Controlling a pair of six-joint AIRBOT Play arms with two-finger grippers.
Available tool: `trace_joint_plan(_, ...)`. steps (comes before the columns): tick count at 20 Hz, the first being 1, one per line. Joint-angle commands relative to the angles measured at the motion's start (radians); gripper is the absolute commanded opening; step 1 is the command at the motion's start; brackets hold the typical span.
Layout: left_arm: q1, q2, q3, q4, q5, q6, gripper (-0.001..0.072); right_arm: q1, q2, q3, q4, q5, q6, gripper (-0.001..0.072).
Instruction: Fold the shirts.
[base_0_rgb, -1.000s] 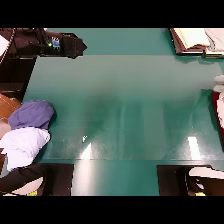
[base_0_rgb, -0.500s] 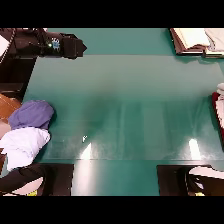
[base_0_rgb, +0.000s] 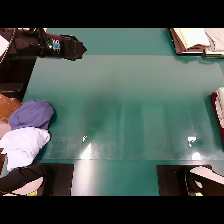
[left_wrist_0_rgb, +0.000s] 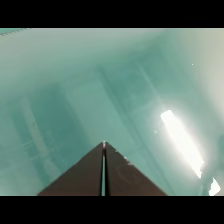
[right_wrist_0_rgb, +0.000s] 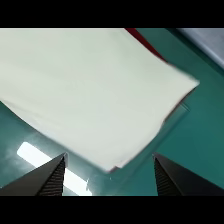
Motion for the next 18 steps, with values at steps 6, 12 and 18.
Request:
trace_joint_plan(6,0.000,0.000,0.000,0.000,0.001,0.000,0.0030,0.106,0.109,-0.072,0.393,-0.146,0.014,0.0618)
trace_joint_plan(12,0.000,0.000,0.001,-0.001,-0.014,0.000,0.0030,0.663,0.140,-0.070,0.499,-0.247,0.014,0.0583)
trace_joint_plan(18,0.000,0.000,0.001,-0.001,0.071,0.000,0.0030,1.094,0.140,-0.070,0.454,-0.369,0.002,0.0020)
